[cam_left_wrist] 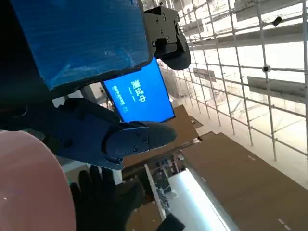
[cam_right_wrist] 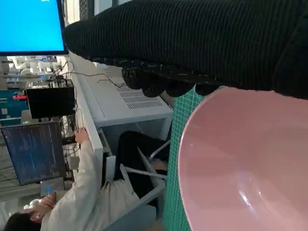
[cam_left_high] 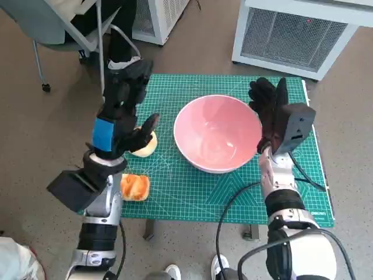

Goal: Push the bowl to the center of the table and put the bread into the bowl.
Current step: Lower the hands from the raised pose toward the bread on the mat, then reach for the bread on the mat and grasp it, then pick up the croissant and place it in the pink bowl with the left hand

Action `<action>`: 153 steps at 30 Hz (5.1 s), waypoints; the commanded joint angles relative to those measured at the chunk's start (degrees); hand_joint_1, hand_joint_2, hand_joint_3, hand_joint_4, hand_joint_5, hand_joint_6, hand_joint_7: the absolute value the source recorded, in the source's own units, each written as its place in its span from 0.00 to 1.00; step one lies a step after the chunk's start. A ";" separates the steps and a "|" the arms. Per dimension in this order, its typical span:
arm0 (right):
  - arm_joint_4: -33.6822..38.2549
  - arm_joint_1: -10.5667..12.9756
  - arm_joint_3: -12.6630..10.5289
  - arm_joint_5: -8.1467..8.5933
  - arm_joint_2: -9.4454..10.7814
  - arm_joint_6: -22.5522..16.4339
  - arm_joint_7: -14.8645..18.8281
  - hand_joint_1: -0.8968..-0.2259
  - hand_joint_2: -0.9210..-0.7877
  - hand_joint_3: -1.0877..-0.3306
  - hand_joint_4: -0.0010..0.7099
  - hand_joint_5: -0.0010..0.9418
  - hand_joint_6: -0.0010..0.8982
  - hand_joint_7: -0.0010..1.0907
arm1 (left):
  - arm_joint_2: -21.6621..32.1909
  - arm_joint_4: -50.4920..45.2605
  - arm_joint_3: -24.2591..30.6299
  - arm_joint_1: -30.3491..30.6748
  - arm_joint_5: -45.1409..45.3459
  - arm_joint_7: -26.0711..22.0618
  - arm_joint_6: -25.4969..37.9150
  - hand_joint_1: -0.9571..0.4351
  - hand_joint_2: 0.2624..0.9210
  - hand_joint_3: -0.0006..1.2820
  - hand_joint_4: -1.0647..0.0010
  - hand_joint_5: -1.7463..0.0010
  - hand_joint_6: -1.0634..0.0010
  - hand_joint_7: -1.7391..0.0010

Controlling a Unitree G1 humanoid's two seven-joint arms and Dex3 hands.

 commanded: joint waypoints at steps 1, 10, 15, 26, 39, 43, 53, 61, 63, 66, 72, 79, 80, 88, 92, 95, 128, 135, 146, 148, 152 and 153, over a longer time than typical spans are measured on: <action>0.21 0.07 0.37 -1.01 -1.30 -0.51 -0.02 0.59 0.00 0.24 0.26 0.00 0.12 0.30 | 3.62 -1.52 1.74 3.17 -1.29 -2.31 -1.37 0.35 1.00 0.32 0.79 0.99 0.95 0.63; -3.22 0.43 2.40 -2.44 -3.06 -8.77 -0.52 0.56 0.00 0.28 0.27 0.01 0.12 0.31 | 14.90 -4.61 3.91 7.55 2.59 -6.70 0.18 0.34 1.00 0.32 0.78 1.00 0.94 0.66; -7.00 1.96 4.16 -4.10 -4.15 -17.47 0.59 0.49 0.00 0.30 0.29 0.01 0.12 0.32 | 22.29 -9.25 4.21 11.00 6.42 -8.89 3.10 0.33 1.00 0.32 0.77 0.99 0.94 0.67; -20.17 6.85 6.72 -2.33 -4.96 -32.43 9.62 0.46 0.00 0.33 0.34 0.01 0.09 0.39 | 36.38 -18.64 3.06 17.56 12.55 -17.14 11.88 0.30 1.00 0.26 0.74 0.99 0.92 0.72; -30.58 11.41 9.63 -1.71 -5.92 -36.77 13.01 0.47 0.00 0.34 0.35 0.01 0.08 0.42 | 43.92 -25.52 -2.48 19.50 20.47 -24.21 23.98 0.34 1.00 0.07 0.77 1.00 0.81 0.88; -32.63 12.43 10.19 -1.43 -6.03 -36.22 13.43 0.46 0.00 0.34 0.35 0.01 0.08 0.42 | 43.42 -24.95 -4.93 18.41 22.27 -24.37 24.52 0.35 0.99 0.02 0.77 1.00 0.76 0.93; -35.55 13.73 10.75 -1.54 -6.21 -34.96 13.44 0.43 0.00 0.35 0.34 0.01 0.05 0.44 | 42.49 -21.42 -11.55 13.87 26.58 -25.90 27.41 0.38 0.94 0.00 0.76 1.00 0.73 0.95; -36.33 14.21 10.86 -1.56 -6.42 -34.72 13.28 0.43 0.00 0.36 0.34 0.01 0.05 0.45 | 40.14 -13.52 -16.84 9.79 29.75 -25.25 26.72 0.39 0.93 0.00 0.77 1.00 0.73 0.96; -36.54 14.37 10.87 -1.64 -6.44 -34.70 13.17 0.43 0.00 0.36 0.34 0.01 0.05 0.45 | 39.16 -11.22 -18.11 8.95 30.87 -24.54 26.53 0.40 0.93 0.00 0.77 1.00 0.73 0.97; -36.81 14.61 10.86 -1.81 -6.51 -34.81 13.00 0.43 0.00 0.36 0.35 0.01 0.04 0.45 | 37.76 -8.10 -19.58 8.02 32.00 -23.59 25.82 0.40 0.92 0.00 0.77 1.00 0.72 0.97; -37.04 14.66 10.79 -2.13 -6.57 -34.70 12.71 0.43 0.00 0.37 0.35 0.01 0.04 0.46 | 35.60 -3.47 -21.47 6.81 33.42 -21.96 24.51 0.42 0.92 0.00 0.73 0.99 0.71 0.97; -38.02 15.13 10.81 -2.29 -6.54 -34.38 12.41 0.43 0.00 0.37 0.35 0.01 0.04 0.47 | 34.25 -0.44 -22.32 6.06 35.20 -18.71 23.06 0.53 0.93 0.01 0.53 0.94 0.52 0.91; -38.13 15.21 10.80 -2.31 -6.53 -34.37 12.37 0.43 0.00 0.37 0.35 0.01 0.04 0.47 | 34.12 -0.06 -22.31 6.07 35.21 -18.31 22.85 0.55 0.94 0.01 0.48 0.93 0.51 0.87; -38.09 15.34 10.79 -2.06 -6.45 -34.38 12.45 0.43 0.00 0.39 0.35 0.00 0.03 0.47 | 34.62 2.28 -21.68 5.90 33.19 -17.43 18.52 0.67 0.99 0.11 0.40 0.34 0.56 0.37; -38.10 15.37 10.73 -1.94 -6.47 -34.35 12.46 0.43 0.00 0.39 0.35 0.00 0.03 0.47 | 35.50 1.42 -20.52 5.44 31.38 -18.37 16.71 0.68 1.00 0.12 0.40 0.26 0.53 0.32; -38.17 15.43 10.68 -1.85 -6.50 -34.35 12.48 0.43 0.00 0.39 0.35 0.00 0.03 0.47 | 35.92 -0.05 -19.46 5.03 30.14 -19.02 16.33 0.69 1.00 0.12 0.40 0.26 0.52 0.31; -38.55 15.44 10.41 -1.60 -6.27 -33.87 12.16 0.44 0.00 0.40 0.34 0.00 0.03 0.48 | 18.07 5.79 -18.70 -29.46 29.02 -6.78 14.43 0.69 0.99 0.07 0.35 0.31 0.44 0.33; -40.21 16.27 10.47 -1.95 -6.42 -33.34 12.06 0.45 0.00 0.40 0.35 0.00 0.02 0.48 | 13.60 17.28 -23.57 -35.52 33.75 -4.67 11.08 0.69 1.00 0.07 0.36 0.31 0.46 0.31; -43.86 18.12 10.26 -2.61 -7.23 -31.80 11.63 0.46 0.00 0.40 0.35 0.00 0.02 0.48 | 7.04 35.53 -29.70 -42.21 39.73 -1.35 7.09 0.69 1.00 0.10 0.40 0.30 0.50 0.28; -44.69 18.59 10.13 -2.91 -7.47 -31.50 11.38 0.46 0.00 0.40 0.35 0.01 0.02 0.49 | 6.37 37.66 -30.33 -42.64 40.25 -1.15 6.47 0.69 1.00 0.10 0.40 0.30 0.50 0.27; -45.95 19.38 9.82 -3.35 -8.05 -31.06 10.89 0.48 0.00 0.40 0.36 0.01 0.02 0.49 | 5.35 41.04 -31.69 -43.25 41.21 -1.47 5.81 0.69 1.00 0.13 0.42 0.27 0.55 0.25; -46.15 19.52 9.74 -3.41 -8.20 -30.98 10.78 0.48 0.00 0.40 0.36 0.01 0.02 0.49 | 5.21 41.60 -32.00 -43.35 41.44 -1.70 5.69 0.69 1.00 0.15 0.45 0.26 0.57 0.24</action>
